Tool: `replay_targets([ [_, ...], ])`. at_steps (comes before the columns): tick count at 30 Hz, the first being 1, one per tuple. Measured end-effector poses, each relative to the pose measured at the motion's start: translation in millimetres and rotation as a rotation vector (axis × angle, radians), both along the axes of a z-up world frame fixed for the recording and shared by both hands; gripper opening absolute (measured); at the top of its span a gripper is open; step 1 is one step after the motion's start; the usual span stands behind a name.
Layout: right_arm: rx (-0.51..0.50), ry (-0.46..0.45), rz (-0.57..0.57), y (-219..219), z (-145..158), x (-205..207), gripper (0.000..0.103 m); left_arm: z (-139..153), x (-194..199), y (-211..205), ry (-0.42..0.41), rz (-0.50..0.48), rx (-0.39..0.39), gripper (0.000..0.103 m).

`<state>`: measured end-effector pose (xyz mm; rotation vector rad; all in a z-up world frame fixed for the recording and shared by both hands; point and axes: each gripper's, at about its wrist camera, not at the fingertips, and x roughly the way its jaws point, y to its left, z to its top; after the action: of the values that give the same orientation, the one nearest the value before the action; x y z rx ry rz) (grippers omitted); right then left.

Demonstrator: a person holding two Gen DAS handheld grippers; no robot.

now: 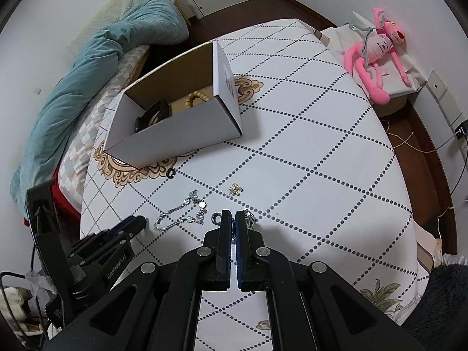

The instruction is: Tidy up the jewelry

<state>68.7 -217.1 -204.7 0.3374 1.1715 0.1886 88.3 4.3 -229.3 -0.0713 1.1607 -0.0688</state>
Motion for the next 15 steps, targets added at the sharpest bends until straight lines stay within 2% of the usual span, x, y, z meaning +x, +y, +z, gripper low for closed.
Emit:
replay_targets([
  [4,0.057,-0.016,0.017,2.4,17.3,1.9,0.003,27.7,-3.2,11.8,-0.026,0.017,-0.066,0.010],
  [9,0.122,-0.101,0.050,5.1,64.3,12.2,0.003,78.0,8.0,19.2,-0.095,0.010,-0.136,0.010],
  [15,0.128,-0.227,0.113,17.2,126.0,45.2,0.003,121.0,59.7,17.6,-0.148,-0.025,-0.183,0.010],
])
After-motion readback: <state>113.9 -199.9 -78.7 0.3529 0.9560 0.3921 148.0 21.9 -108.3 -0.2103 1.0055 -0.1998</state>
